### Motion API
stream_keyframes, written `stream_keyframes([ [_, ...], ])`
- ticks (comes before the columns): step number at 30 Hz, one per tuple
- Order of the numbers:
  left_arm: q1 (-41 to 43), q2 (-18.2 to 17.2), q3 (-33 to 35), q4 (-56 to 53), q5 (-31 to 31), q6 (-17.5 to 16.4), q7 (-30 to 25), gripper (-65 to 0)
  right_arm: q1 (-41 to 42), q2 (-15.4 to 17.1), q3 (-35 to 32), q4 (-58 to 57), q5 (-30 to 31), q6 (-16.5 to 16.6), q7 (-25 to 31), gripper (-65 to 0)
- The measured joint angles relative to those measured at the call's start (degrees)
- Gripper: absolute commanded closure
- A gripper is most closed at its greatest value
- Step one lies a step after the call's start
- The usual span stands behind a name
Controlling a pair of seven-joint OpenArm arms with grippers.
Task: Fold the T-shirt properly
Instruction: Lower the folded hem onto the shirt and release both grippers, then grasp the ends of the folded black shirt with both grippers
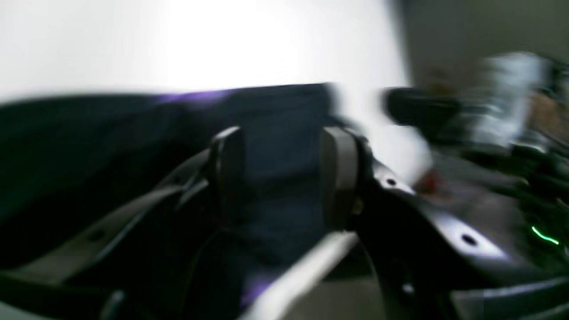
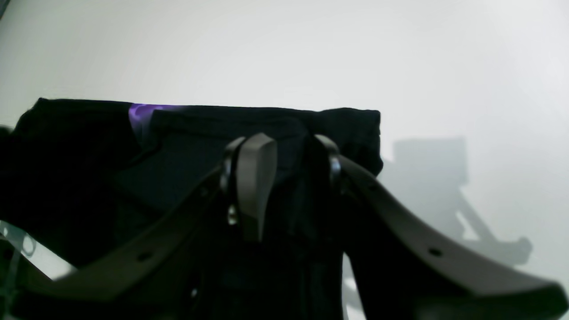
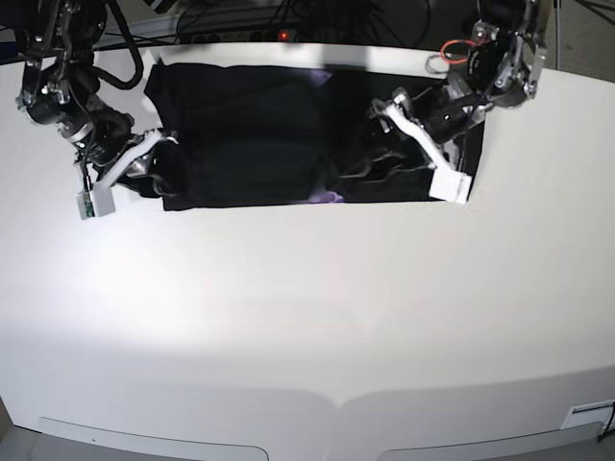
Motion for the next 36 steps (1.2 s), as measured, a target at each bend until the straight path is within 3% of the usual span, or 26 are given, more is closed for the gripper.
stream_keyframes([
  [1,-0.3,0.0,0.0,0.0,-1.9,-1.6,1.5,-27.1,0.0,0.0,0.0,0.0,0.0,0.0,0.0,-18.9],
  [4,-0.3,0.0,-0.3,0.0,-1.5,-1.7,1.8,-27.1,0.0,0.0,0.0,0.0,0.0,0.0,0.0,-18.9],
  [12,0.5,-0.5,-7.3,0.0,10.3,-1.7,1.7,-26.3,0.0,0.0,0.0,0.0,0.0,0.0,0.0,-18.9],
  [15,2.5,-0.4,-9.7,0.0,18.0,-1.7,1.4,-26.0,0.0,0.0,0.0,0.0,0.0,0.0,-0.1,-18.9],
  [18,4.6,-0.5,-11.5,0.0,28.5,-1.1,-3.1,-26.0,0.0,0.0,0.0,0.0,0.0,0.0,-1.8,-18.9],
  [21,6.9,-0.5,-11.7,-0.2,38.8,3.7,-9.1,-26.0,0.0,0.5,0.0,0.0,0.3,0.0,-5.6,-18.9],
  [24,7.8,-0.3,-11.6,-0.6,44.7,7.4,-13.2,-26.0,0.0,2.1,0.0,0.0,0.4,0.0,-12.7,-18.9],
  [27,6.5,-0.3,-11.6,-1.8,47.8,8.0,-13.8,-26.0,0.0,4.3,0.1,0.0,0.2,0.2,-19.3,-18.9],
  [30,5.4,-0.3,-11.6,-5.4,50.2,8.0,-15.1,-26.0,0.0,6.1,0.1,0.0,0.4,0.2,-21.7,-18.9],
  [36,3.0,-0.3,-11.6,-12.2,51.8,7.1,-20.1,-26.0,0.0,6.8,1.7,-0.1,0.5,0.2,-19.4,-19.7],
])
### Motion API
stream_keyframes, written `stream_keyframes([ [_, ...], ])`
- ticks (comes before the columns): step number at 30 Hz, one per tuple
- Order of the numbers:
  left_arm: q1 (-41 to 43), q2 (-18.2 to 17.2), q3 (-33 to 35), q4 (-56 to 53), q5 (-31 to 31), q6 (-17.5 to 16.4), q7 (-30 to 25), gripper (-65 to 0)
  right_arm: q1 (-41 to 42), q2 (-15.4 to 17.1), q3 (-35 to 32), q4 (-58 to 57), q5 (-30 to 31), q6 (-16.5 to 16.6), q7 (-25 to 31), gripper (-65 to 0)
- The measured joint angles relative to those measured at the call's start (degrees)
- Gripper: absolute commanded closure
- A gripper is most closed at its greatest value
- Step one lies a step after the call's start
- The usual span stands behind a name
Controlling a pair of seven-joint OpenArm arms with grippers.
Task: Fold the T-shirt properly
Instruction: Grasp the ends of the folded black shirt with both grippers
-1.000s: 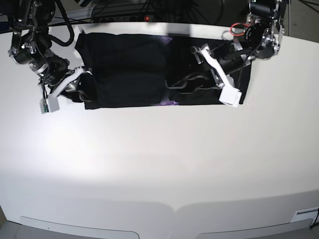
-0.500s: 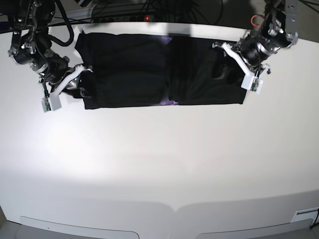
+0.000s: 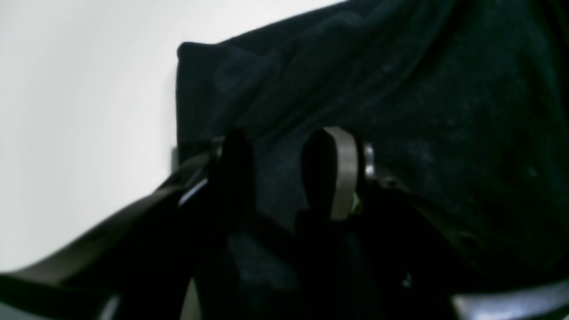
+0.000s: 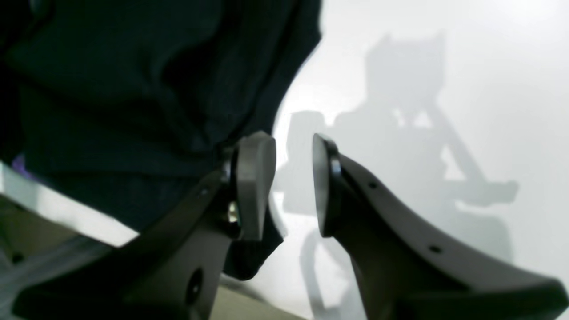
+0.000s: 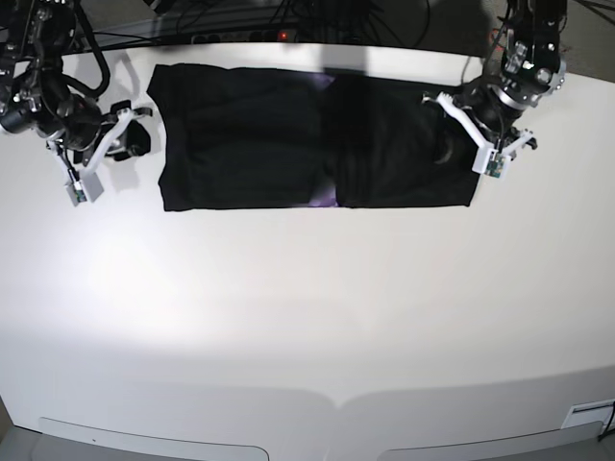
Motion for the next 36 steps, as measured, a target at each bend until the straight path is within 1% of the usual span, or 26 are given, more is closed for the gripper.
stream_keyframes([
  [1,0.0,0.0,0.0,-0.3,0.0,0.0,-0.7,-26.0,0.0,0.0,0.0,-0.4,0.6,0.0,0.2,-22.5],
  [5,0.0,0.0,0.0,-0.4,-0.2,0.0,-0.7,-26.0,0.8,-0.2,-0.1,-4.2,0.7,0.1,0.7,-37.4],
  [6,0.0,0.0,0.0,-0.4,-0.2,0.0,-0.7,-26.0,1.4,-0.1,-0.1,-5.4,1.0,0.2,0.9,-40.1],
  [7,0.0,0.0,0.0,-0.4,-0.2,0.0,-0.7,-26.0,2.0,-0.1,-0.1,-6.6,2.5,0.1,0.8,-41.7],
  [9,0.0,0.0,0.0,-0.4,-0.2,0.0,-0.7,-26.0,3.1,-0.1,-0.1,-8.9,6.4,0.2,0.9,-41.9],
  [10,0.0,0.0,0.0,-0.4,-0.3,0.0,-0.7,-26.0,3.7,-0.2,-0.1,-10.2,8.4,0.2,0.1,-41.9],
  [14,0.0,0.0,0.0,-0.4,-0.3,0.0,-0.7,-26.0,6.5,-0.2,-0.1,-16.6,15.8,0.1,-7.6,-41.9],
  [17,0.0,0.0,0.0,-0.4,-0.4,0.0,-0.7,-26.0,8.6,-0.2,-0.1,-21.4,18.9,0.2,-9.8,-41.9],
  [20,0.0,0.0,0.0,-0.4,-0.4,0.0,-0.7,-26.0,9.5,-0.1,-0.3,-24.0,20.6,0.2,-9.7,-41.9],
  [22,0.0,0.1,0.0,-0.4,-0.4,0.0,-0.7,-26.0,9.5,-0.1,-1.9,-24.4,20.7,0.5,-9.4,-41.8],
  [26,0.0,0.0,0.0,-0.4,-0.4,0.0,-0.7,-26.0,9.7,-0.3,-7.4,-24.4,21.6,1.1,-9.0,-41.8],
  [30,0.0,0.0,0.0,-0.4,-0.4,0.0,-0.7,-26.0,10.0,-0.3,-13.1,-24.2,22.0,1.4,-7.4,-41.8],
  [33,0.0,0.0,0.0,-0.4,-0.4,0.0,-0.7,-26.0,10.0,-0.3,-16.5,-24.1,22.1,1.5,-4.9,-41.6],
  [34,0.0,0.0,0.0,-0.4,-0.4,0.0,-0.7,-26.0,10.0,-0.3,-17.3,-24.1,22.2,1.4,-4.2,-40.6],
  [36,0.0,0.0,0.0,-0.4,-0.4,0.0,-0.7,-26.0,10.0,-0.3,-18.4,-24.2,22.0,1.2,-3.2,-33.8],
])
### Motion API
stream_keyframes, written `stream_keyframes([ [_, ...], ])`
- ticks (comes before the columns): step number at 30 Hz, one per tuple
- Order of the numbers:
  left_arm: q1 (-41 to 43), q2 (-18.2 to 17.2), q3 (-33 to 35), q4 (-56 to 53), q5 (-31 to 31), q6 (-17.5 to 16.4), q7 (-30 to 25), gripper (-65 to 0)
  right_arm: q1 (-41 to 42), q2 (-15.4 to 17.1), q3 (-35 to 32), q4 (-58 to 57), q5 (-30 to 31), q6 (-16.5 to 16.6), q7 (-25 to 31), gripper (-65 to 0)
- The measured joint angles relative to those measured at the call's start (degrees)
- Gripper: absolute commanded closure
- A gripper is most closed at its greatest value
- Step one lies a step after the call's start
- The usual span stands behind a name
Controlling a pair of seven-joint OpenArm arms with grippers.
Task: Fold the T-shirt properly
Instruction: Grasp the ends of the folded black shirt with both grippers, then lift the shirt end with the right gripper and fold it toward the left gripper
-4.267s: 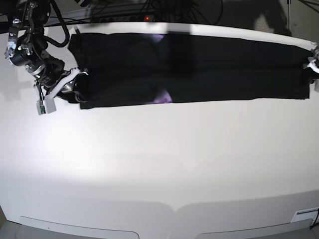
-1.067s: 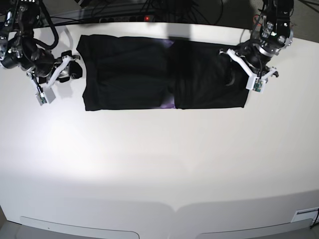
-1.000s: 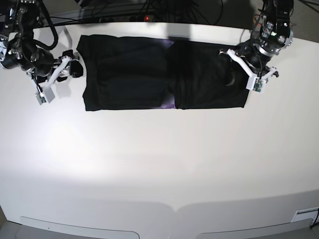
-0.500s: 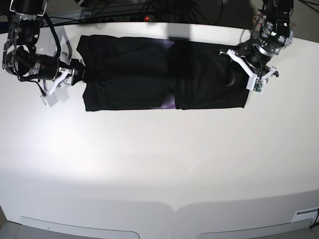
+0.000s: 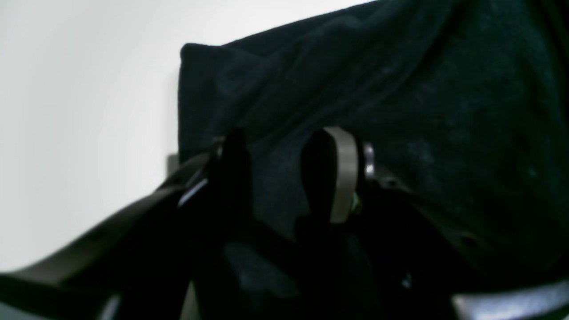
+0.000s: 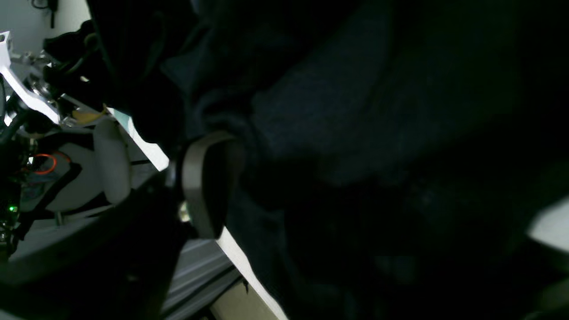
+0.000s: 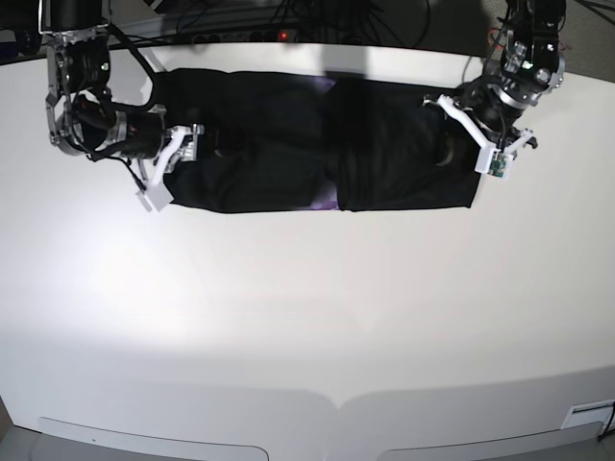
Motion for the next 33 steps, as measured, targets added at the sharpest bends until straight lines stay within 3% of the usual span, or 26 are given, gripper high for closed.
stream_keyframes([
  [5,0.0,0.0,0.0,0.0,0.0,0.0,0.0,-26.0,-0.5,-0.1,0.4,-0.3,-1.7,-0.9,1.3,-1.2],
  [6,0.0,0.0,0.0,0.0,0.0,0.0,0.0,-26.0,-0.7,-0.1,1.0,-0.4,-1.3,-0.9,1.5,0.0],
  [10,0.0,0.0,0.0,0.0,-1.2,0.0,0.0,-26.0,-0.7,-0.4,5.7,0.3,-1.7,-0.8,1.4,0.0],
  [15,0.0,0.2,0.0,-0.6,-9.1,-7.3,1.8,-26.0,-0.8,-0.1,13.9,6.9,-2.0,0.0,-2.7,0.0],
  [19,0.1,0.4,0.6,-0.6,-10.6,-7.3,2.0,-26.0,-0.8,-0.7,14.6,12.8,-2.1,0.0,-7.8,0.0],
  [25,0.1,0.2,3.3,-0.6,-10.5,-6.5,1.7,-26.0,-0.8,-8.3,11.3,21.8,0.1,-0.2,-8.7,0.0],
  [33,0.0,0.0,5.4,-0.5,-8.8,-6.2,1.1,-26.0,-0.8,-21.4,-4.1,24.4,-9.0,-1.7,-4.3,0.0],
])
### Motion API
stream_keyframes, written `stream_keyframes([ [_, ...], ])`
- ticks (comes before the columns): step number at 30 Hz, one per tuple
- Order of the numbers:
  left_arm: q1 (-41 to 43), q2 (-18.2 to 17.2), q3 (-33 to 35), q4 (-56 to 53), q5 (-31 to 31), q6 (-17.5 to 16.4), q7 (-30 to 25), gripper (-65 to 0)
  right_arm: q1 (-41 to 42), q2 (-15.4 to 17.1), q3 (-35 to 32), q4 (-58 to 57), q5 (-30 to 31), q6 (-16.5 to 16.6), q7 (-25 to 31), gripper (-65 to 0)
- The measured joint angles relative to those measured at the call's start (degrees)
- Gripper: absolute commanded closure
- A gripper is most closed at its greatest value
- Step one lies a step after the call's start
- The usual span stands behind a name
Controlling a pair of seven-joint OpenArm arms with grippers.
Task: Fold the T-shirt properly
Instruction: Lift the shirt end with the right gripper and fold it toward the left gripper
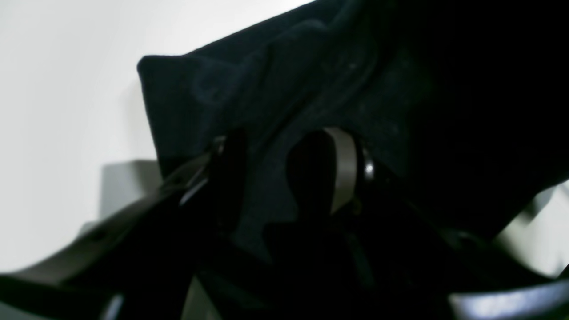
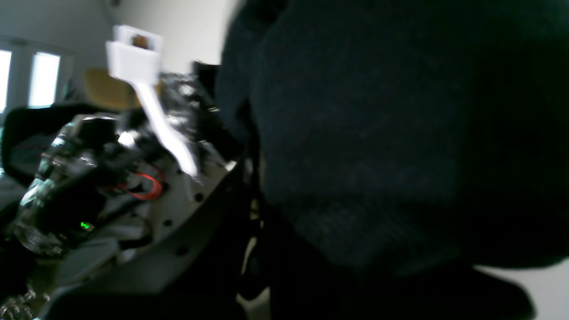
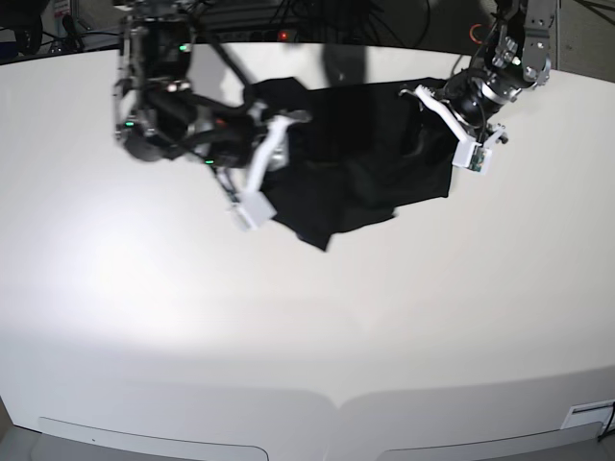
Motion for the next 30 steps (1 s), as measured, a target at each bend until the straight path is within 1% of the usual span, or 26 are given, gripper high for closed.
stream_keyframes([
  [1,0.0,0.0,0.0,0.0,0.0,0.0,0.0,-26.0,0.0,-1.6,-1.9,0.0,-1.9,0.0,1.1,0.0],
  [4,0.0,0.0,0.0,0.0,0.0,0.0,0.0,-26.0,0.0,-6.3,-6.5,0.0,-8.5,-1.5,3.2,0.0],
  [7,0.0,0.0,0.0,0.0,0.0,0.0,0.0,-26.0,0.0,-9.6,-10.6,0.0,-13.4,-3.1,5.5,0.0],
  [11,0.0,0.0,0.0,0.0,0.0,0.0,0.0,-26.0,0.0,-9.9,-15.8,0.0,-18.6,-5.8,9.5,0.0],
  [12,0.0,0.0,0.0,0.0,0.0,0.0,0.0,-26.0,0.0,-9.9,-17.1,0.0,-19.4,-7.2,10.1,0.0],
  [14,0.0,0.0,0.0,0.0,0.0,0.0,0.0,-26.0,0.0,-9.7,-19.3,0.0,-19.7,-8.1,10.4,0.0],
  [18,0.0,0.0,0.0,0.0,-0.2,0.0,0.0,-26.0,0.0,-9.8,-22.5,0.0,-19.8,-8.2,10.4,0.0],
  [23,0.0,0.0,0.0,0.0,-0.7,0.0,0.0,-26.0,0.0,-9.6,-22.9,0.0,-19.8,-8.2,11.3,0.0],
  [26,0.0,0.0,0.0,0.4,-0.6,0.0,0.3,-26.0,0.0,-9.7,-22.9,0.0,-19.8,-8.2,12.4,-21.0],
  [27,0.0,0.0,0.0,1.0,-0.3,0.0,1.5,-26.0,0.0,-9.7,-22.9,0.0,-19.7,-8.2,12.7,-26.0],
  [28,0.0,0.0,0.0,2.2,0.0,0.0,3.7,-26.0,0.0,-9.7,-22.9,0.0,-19.7,-8.2,12.7,-29.0],
  [30,0.2,-0.5,-0.7,5.3,0.1,0.0,9.6,-26.0,0.0,-9.6,-22.9,0.0,-19.6,-8.2,13.1,-29.7],
])
